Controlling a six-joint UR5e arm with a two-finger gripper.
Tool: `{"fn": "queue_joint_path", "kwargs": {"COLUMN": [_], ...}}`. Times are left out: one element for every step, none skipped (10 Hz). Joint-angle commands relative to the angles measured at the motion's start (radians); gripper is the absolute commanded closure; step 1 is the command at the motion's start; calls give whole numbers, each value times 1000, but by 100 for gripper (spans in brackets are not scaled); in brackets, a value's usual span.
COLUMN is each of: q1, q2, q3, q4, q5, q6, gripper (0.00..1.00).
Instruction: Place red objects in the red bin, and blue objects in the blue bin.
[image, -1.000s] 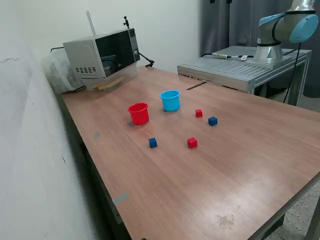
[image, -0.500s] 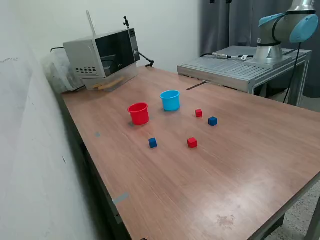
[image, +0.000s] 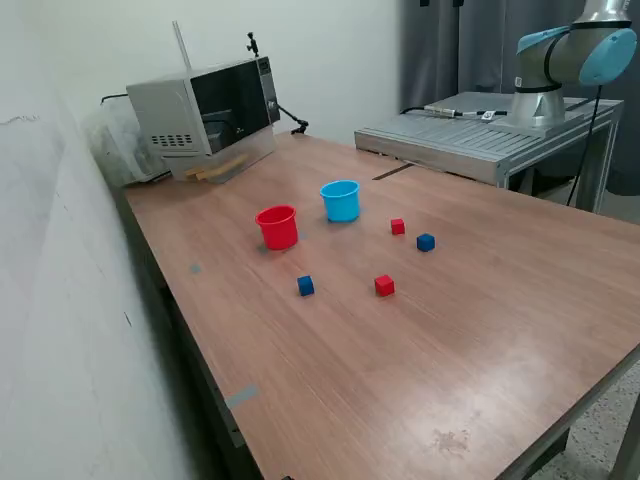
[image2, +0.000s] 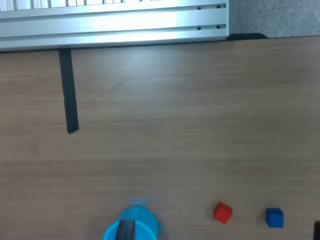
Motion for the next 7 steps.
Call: {"fn": "queue_joint_path", "kwargs": {"q1": [2,2,2,3,3,3,5], "q2": [0,0,0,0,0,0,-2], "q3": [-1,-3,-2,0,0,2,2], "q4": [0,0,0,0,0,0,0], "q5": [0,0,0,0,0,0,0], "q6": [-2,1,8,8,8,6,5], "gripper": [0,0,0,0,0,0,0]}}
